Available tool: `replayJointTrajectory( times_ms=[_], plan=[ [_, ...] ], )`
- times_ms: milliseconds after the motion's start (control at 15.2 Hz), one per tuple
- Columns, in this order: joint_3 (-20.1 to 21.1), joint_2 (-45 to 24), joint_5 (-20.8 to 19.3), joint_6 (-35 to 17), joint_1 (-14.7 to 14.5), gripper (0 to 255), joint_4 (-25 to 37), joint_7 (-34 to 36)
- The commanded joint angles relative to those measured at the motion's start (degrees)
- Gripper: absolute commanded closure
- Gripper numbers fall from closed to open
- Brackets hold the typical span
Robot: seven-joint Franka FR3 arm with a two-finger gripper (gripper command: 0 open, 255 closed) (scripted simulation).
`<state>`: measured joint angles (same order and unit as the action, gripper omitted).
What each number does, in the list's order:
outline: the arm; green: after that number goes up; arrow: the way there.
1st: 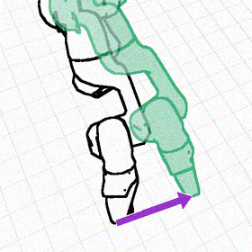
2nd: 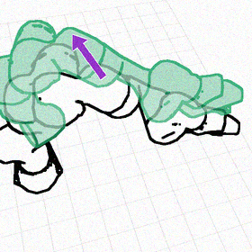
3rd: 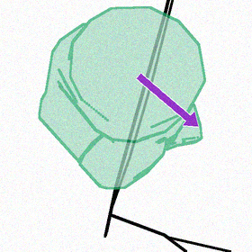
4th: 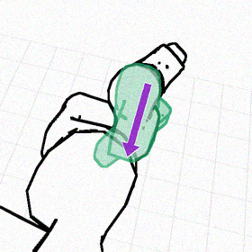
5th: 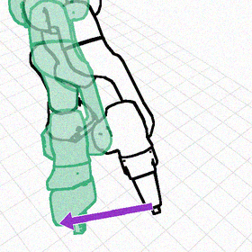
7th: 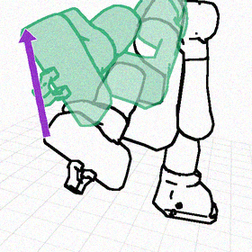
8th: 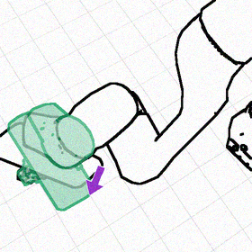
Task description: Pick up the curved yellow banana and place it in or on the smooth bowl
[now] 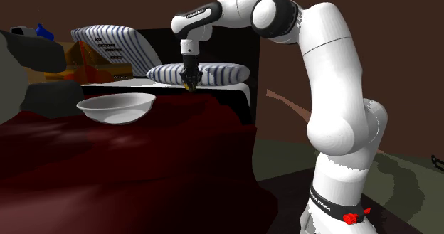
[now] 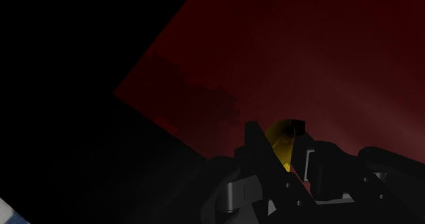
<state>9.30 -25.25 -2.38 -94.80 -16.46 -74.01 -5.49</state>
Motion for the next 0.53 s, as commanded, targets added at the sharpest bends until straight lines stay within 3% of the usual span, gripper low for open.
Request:
replayJointTrajectory(
  times_ms=[0,462],
  plan=[
    [0.03,-0.19,-0.03,1.88,-0.14,255,2.04,0.09],
    [0.06,-1.56,-0.21,8.08,-0.56,255,9.62,0.18]
  ],
)
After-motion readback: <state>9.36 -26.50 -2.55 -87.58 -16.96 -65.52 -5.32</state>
